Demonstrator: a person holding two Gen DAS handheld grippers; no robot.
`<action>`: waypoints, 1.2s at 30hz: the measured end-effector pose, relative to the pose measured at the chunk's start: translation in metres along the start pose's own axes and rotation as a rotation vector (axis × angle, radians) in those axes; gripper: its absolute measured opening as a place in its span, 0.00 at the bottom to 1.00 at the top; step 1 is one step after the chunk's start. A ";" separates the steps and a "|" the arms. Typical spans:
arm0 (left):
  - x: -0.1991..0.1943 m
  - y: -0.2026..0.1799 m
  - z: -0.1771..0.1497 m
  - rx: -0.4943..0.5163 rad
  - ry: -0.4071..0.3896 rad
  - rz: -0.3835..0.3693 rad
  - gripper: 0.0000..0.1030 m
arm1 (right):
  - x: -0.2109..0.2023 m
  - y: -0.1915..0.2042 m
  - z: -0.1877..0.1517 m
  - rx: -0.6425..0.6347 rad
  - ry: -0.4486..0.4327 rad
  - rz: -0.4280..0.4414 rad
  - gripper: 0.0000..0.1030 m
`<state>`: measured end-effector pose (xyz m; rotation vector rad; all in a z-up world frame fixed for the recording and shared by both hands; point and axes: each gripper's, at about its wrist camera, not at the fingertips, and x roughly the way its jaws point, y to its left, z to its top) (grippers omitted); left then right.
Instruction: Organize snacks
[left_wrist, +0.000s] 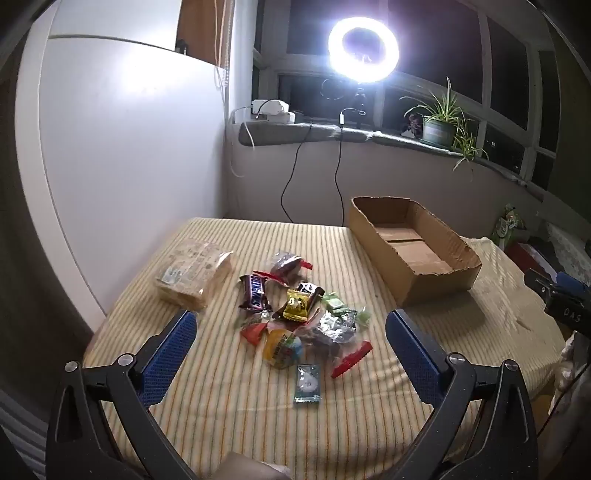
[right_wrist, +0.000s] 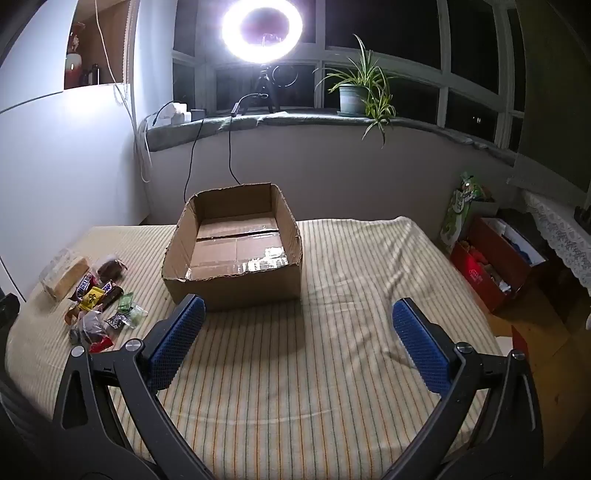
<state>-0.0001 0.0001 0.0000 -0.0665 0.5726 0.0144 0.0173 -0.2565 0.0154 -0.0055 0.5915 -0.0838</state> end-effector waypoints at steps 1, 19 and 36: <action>0.000 0.000 0.000 0.000 0.001 -0.002 0.99 | 0.000 0.000 0.000 -0.010 -0.007 -0.003 1.00; 0.004 0.011 -0.007 -0.018 0.007 0.011 0.99 | -0.003 0.011 -0.005 -0.039 0.004 -0.012 1.00; 0.004 0.013 -0.008 -0.021 0.007 0.018 0.99 | -0.006 0.013 -0.003 -0.042 -0.003 -0.010 1.00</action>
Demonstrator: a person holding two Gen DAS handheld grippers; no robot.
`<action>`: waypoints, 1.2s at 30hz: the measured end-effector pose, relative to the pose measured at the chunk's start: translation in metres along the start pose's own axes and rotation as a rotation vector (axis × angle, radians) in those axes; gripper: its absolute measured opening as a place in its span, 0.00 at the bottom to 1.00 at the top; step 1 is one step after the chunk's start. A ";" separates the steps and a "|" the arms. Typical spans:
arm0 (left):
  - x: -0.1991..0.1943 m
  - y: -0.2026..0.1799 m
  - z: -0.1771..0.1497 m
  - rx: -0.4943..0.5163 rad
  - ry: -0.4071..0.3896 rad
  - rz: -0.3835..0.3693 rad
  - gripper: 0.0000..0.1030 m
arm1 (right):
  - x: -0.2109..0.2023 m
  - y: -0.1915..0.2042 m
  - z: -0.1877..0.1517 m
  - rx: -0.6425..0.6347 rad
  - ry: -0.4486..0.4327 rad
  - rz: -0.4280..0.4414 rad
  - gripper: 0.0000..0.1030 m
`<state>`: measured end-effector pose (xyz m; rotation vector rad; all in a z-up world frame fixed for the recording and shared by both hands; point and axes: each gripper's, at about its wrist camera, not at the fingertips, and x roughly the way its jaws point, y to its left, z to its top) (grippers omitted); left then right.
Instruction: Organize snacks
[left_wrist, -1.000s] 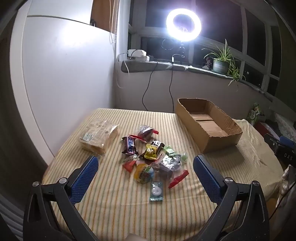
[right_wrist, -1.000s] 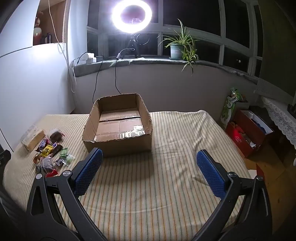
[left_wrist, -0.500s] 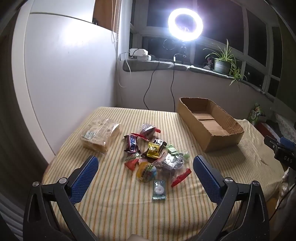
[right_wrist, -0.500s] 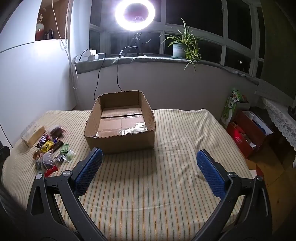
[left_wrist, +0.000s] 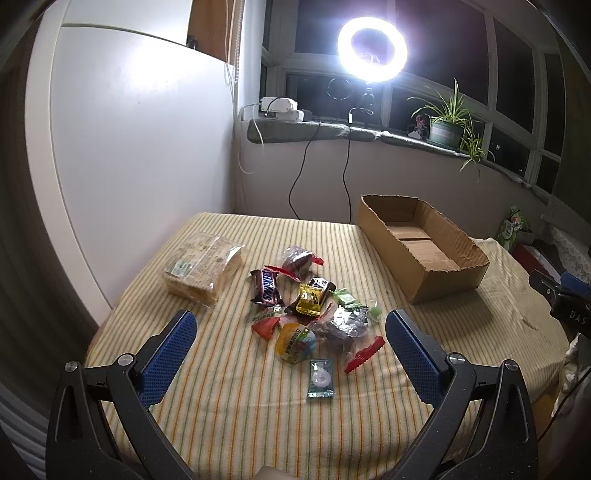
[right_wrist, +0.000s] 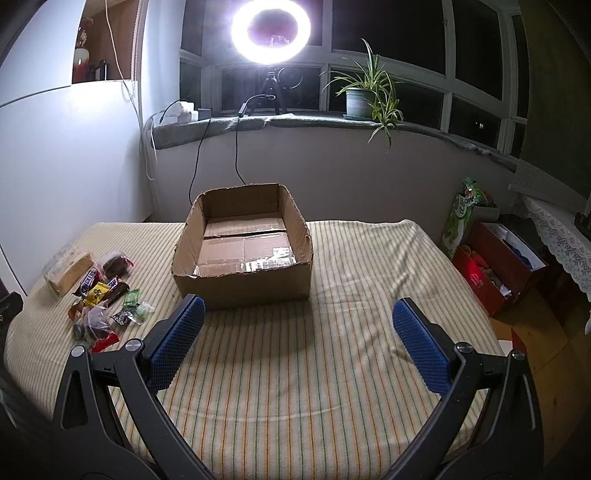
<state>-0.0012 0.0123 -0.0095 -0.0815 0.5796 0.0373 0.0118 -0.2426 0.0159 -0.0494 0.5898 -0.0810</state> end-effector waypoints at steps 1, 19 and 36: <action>0.000 0.000 0.000 0.000 -0.001 0.001 0.99 | 0.000 0.000 0.000 0.000 0.001 0.001 1.00; -0.001 -0.004 -0.001 0.003 -0.002 0.000 0.99 | 0.001 0.003 -0.003 0.002 0.005 0.006 1.00; -0.001 -0.004 -0.001 -0.001 0.001 -0.003 0.99 | 0.002 0.007 -0.003 -0.004 0.009 0.015 1.00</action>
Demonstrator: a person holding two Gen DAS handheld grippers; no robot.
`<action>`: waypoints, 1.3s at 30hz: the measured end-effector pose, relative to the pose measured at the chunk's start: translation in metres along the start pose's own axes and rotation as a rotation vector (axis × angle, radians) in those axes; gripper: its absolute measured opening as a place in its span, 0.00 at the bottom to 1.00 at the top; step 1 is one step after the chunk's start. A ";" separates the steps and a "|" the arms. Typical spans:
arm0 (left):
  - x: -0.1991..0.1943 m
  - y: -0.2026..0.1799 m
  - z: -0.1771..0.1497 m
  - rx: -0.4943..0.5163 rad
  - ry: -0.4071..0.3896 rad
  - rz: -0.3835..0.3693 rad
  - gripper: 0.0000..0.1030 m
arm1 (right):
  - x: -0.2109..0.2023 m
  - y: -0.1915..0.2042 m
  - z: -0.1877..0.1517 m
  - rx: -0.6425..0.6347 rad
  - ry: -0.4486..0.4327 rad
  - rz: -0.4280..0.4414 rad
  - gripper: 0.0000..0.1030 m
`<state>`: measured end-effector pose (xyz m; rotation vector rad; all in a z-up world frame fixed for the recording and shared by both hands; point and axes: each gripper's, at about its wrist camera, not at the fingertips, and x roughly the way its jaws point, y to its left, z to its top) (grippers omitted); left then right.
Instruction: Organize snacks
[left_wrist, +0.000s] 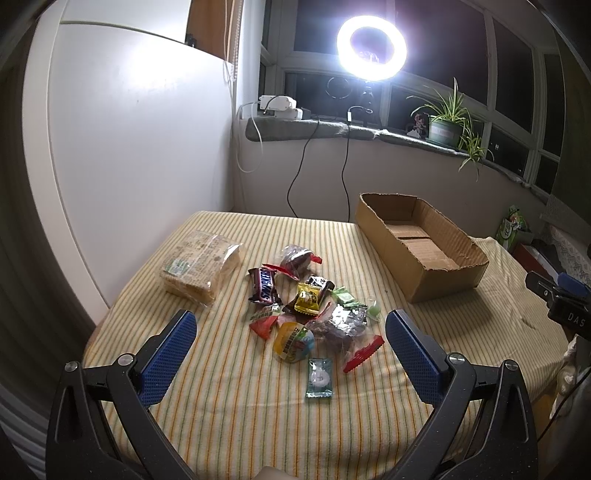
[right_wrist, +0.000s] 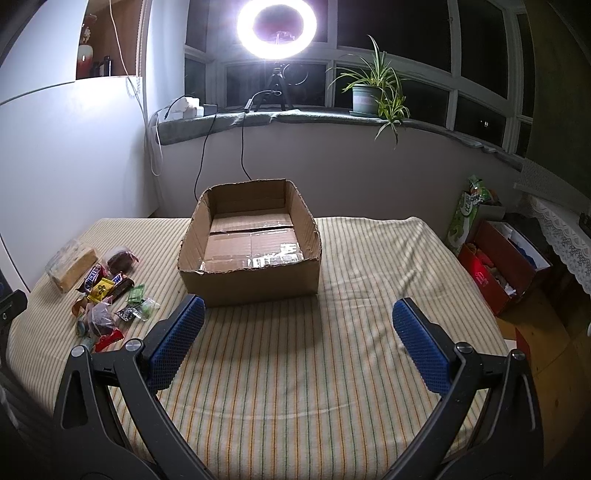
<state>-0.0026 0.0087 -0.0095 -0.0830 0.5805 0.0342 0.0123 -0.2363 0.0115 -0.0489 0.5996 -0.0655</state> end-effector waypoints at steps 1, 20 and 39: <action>0.001 0.000 0.000 0.001 0.000 0.000 0.99 | 0.000 0.000 0.000 0.000 -0.001 0.000 1.00; 0.012 0.003 0.005 -0.014 0.043 -0.008 0.99 | 0.012 0.007 0.010 -0.027 0.019 0.045 1.00; 0.031 0.021 -0.031 -0.083 0.185 -0.078 0.82 | 0.034 0.054 -0.002 -0.157 0.094 0.343 0.86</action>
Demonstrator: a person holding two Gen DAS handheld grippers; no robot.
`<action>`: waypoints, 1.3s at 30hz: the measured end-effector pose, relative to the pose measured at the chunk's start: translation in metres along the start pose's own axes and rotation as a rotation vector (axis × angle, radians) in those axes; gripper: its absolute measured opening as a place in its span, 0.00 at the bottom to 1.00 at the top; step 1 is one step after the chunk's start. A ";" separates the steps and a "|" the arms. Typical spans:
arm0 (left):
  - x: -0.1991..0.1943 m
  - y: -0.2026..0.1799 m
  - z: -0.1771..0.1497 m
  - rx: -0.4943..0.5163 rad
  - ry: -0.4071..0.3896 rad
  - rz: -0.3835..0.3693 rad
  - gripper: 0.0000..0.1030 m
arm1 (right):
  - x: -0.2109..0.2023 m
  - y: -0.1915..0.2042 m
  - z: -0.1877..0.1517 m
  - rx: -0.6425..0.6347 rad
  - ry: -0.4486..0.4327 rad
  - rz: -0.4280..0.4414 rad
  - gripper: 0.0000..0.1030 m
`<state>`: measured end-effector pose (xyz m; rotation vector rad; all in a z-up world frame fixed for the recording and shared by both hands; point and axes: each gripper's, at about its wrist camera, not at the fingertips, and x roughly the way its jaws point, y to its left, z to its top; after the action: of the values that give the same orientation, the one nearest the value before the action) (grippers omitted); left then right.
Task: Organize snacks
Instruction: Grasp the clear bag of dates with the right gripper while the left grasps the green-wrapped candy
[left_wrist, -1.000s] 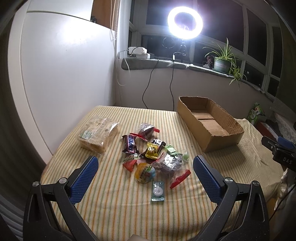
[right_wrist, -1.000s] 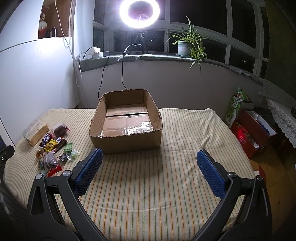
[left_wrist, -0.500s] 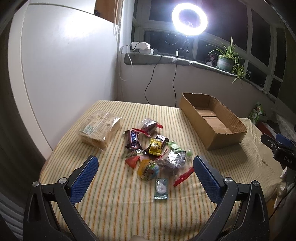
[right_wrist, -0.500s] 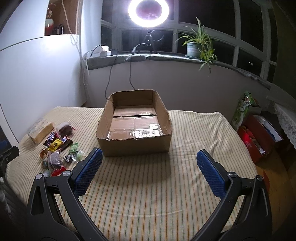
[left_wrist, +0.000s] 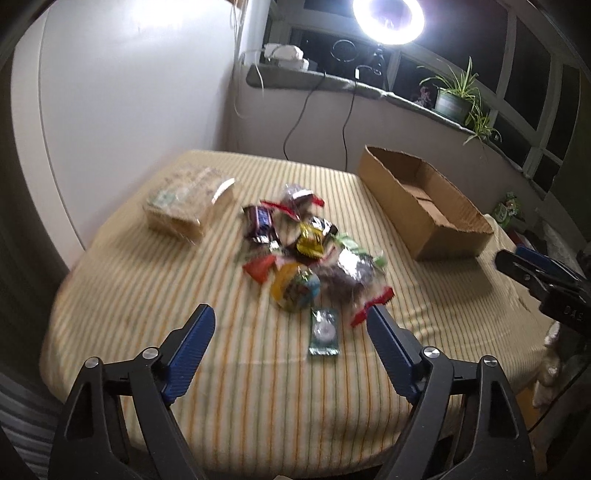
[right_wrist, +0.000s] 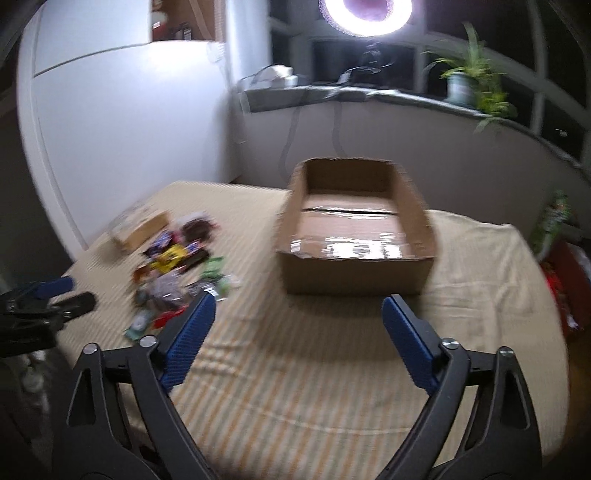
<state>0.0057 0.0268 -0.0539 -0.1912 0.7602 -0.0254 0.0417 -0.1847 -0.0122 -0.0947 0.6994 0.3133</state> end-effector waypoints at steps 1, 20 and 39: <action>0.002 0.000 -0.002 -0.005 0.009 -0.010 0.81 | 0.004 0.004 0.001 -0.012 0.013 0.028 0.83; 0.040 -0.015 -0.015 -0.011 0.108 -0.088 0.47 | 0.079 0.084 0.015 -0.221 0.223 0.388 0.49; 0.058 -0.019 -0.014 0.044 0.122 -0.037 0.39 | 0.135 0.114 0.008 -0.340 0.356 0.410 0.46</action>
<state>0.0389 0.0001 -0.1000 -0.1629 0.8771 -0.0899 0.1080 -0.0411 -0.0915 -0.3379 1.0142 0.8220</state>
